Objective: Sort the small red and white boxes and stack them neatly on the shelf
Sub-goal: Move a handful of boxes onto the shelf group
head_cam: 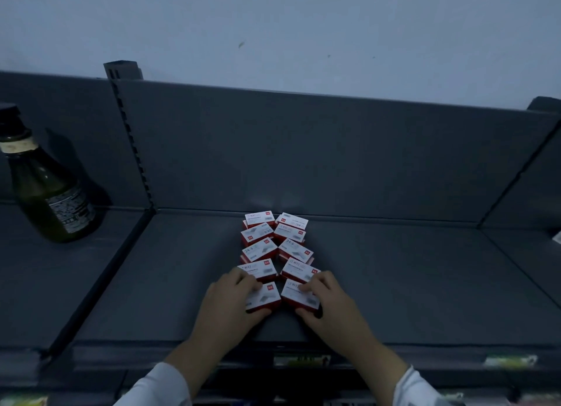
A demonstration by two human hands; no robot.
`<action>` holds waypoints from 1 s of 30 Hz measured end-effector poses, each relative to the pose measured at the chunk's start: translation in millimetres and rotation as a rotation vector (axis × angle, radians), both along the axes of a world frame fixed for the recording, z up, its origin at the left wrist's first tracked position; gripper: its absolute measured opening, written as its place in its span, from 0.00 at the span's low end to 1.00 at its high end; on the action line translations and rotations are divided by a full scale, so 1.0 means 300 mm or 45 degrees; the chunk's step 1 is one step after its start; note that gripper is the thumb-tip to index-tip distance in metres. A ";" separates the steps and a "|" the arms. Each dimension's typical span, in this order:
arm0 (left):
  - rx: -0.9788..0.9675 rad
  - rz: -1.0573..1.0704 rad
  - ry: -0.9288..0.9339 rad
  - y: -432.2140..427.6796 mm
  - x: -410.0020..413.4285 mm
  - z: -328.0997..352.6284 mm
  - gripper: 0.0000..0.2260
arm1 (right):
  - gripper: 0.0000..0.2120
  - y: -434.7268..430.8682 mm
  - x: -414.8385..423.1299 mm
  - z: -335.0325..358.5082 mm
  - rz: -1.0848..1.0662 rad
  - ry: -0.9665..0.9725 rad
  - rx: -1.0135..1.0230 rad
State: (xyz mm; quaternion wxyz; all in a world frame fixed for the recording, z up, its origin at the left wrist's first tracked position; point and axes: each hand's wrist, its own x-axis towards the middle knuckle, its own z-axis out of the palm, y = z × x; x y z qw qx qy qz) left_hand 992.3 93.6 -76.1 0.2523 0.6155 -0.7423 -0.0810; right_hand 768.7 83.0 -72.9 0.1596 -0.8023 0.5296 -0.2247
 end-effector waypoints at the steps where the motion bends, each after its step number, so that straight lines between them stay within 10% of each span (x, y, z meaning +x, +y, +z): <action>1: -0.018 0.010 -0.015 -0.005 0.000 -0.004 0.19 | 0.16 -0.005 0.005 0.003 -0.004 0.021 -0.004; 30: -0.095 0.249 0.075 -0.037 -0.064 0.076 0.24 | 0.18 0.017 -0.033 0.061 -0.041 0.017 -0.010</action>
